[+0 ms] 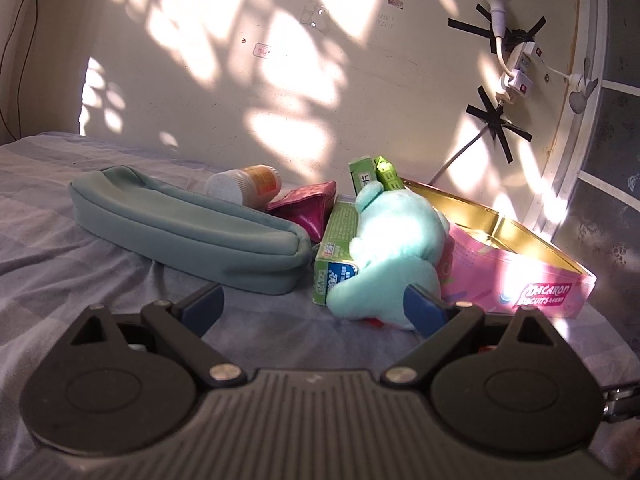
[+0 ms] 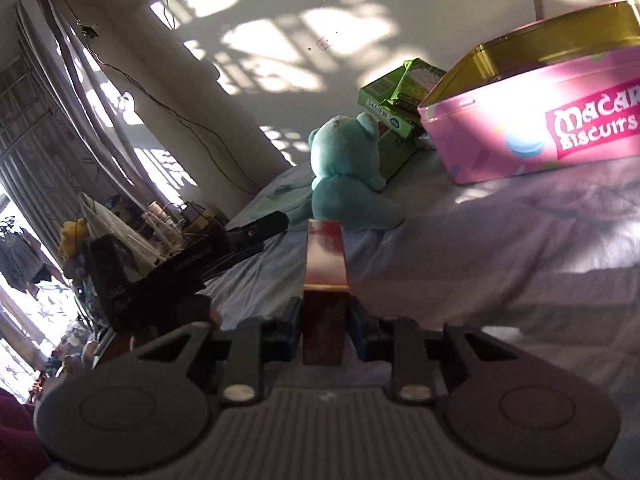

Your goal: Organize objects

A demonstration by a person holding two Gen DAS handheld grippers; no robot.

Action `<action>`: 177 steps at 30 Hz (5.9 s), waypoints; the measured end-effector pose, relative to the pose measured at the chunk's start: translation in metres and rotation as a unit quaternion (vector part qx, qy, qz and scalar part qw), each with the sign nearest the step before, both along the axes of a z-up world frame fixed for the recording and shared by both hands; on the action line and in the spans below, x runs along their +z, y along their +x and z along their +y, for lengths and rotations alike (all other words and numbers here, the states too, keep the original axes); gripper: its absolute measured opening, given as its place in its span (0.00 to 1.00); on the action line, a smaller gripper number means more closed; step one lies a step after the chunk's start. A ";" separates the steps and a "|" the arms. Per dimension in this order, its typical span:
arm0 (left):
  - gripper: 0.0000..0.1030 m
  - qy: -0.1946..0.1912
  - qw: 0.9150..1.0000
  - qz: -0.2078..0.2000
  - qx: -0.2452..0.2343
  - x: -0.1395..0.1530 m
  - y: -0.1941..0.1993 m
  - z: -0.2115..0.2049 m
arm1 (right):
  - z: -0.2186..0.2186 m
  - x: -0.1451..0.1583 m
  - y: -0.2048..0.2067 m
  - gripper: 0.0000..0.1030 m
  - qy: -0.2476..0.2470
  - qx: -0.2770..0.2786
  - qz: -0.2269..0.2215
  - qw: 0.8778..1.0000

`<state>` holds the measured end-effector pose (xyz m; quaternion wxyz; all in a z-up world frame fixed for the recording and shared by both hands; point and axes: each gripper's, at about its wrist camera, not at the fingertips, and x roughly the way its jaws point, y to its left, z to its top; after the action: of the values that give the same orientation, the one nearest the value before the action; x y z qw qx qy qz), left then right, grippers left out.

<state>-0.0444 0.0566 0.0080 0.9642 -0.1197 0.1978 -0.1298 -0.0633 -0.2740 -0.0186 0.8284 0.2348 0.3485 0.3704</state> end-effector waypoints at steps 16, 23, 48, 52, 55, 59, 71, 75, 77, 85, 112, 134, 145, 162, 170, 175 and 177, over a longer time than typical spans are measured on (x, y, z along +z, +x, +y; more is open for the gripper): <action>0.74 0.026 0.985 0.082 -0.151 0.001 0.000 -0.056 | 0.034 0.004 -0.046 0.56 -0.211 -0.066 -0.122 0.968; 0.53 0.054 0.977 0.106 -0.177 -0.005 0.003 -0.082 | 0.053 -0.001 -0.049 0.55 -0.281 -0.084 -0.161 0.943; 0.68 0.110 0.981 0.086 -0.137 -0.002 -0.012 -0.099 | 0.062 -0.003 -0.035 0.70 -0.318 -0.104 -0.160 0.929; 0.54 0.086 0.980 0.088 -0.159 -0.004 -0.015 -0.101 | 0.064 -0.004 -0.033 0.59 -0.309 -0.101 -0.157 0.933; 0.50 0.102 0.980 0.066 -0.158 0.000 -0.023 -0.109 | 0.065 -0.001 -0.037 0.54 -0.317 -0.114 -0.171 0.926; 0.50 0.103 0.979 0.017 -0.174 0.021 -0.026 -0.120 | 0.048 0.014 -0.041 0.54 -0.294 -0.145 -0.195 0.924; 0.50 0.101 0.970 -0.060 -0.213 0.075 0.053 -0.232 | -0.024 0.062 0.022 0.55 -0.318 -0.274 -0.270 0.867; 0.50 0.108 0.971 -0.043 -0.208 0.065 0.083 -0.260 | -0.043 0.052 0.052 0.55 -0.325 -0.292 -0.248 0.865; 0.50 0.111 0.972 -0.036 -0.205 0.060 0.093 -0.268 | -0.050 0.044 0.065 0.55 -0.324 -0.297 -0.235 0.867; 0.51 0.135 0.972 -0.017 -0.191 0.040 0.101 -0.278 | -0.056 0.032 0.075 0.64 -0.303 -0.312 -0.230 0.871; 0.57 -0.002 0.999 0.034 0.025 -0.004 0.003 -0.021 | 0.116 0.020 0.075 0.45 -0.303 -0.136 -0.229 0.915; 0.67 -0.086 0.989 0.061 -0.108 0.005 0.006 -0.043 | -0.032 0.017 -0.010 0.65 -0.101 -0.169 -0.082 0.977; 0.81 -0.027 0.983 0.084 -0.160 0.005 0.044 -0.098 | 0.032 0.015 0.000 0.82 -0.224 -0.133 -0.122 0.958; 0.56 0.107 0.984 -0.013 -0.144 0.038 -0.001 -0.144 | 0.021 0.016 -0.012 0.46 -0.187 -0.171 -0.164 0.954; 0.56 0.109 0.977 -0.057 -0.177 0.068 0.015 -0.187 | -0.005 0.044 -0.012 0.46 -0.209 -0.236 -0.228 0.921; 0.56 0.097 0.976 -0.071 -0.182 0.078 0.048 -0.218 | -0.032 0.058 0.019 0.46 -0.211 -0.261 -0.230 0.913; 0.56 0.103 0.976 -0.075 -0.177 0.078 0.062 -0.228 | -0.043 0.059 0.037 0.46 -0.209 -0.266 -0.226 0.913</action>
<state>0.0171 -0.1713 0.0862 0.9453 0.0269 0.1551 -0.2857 -0.0258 -0.3171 0.0400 0.9831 0.0502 0.1459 0.0981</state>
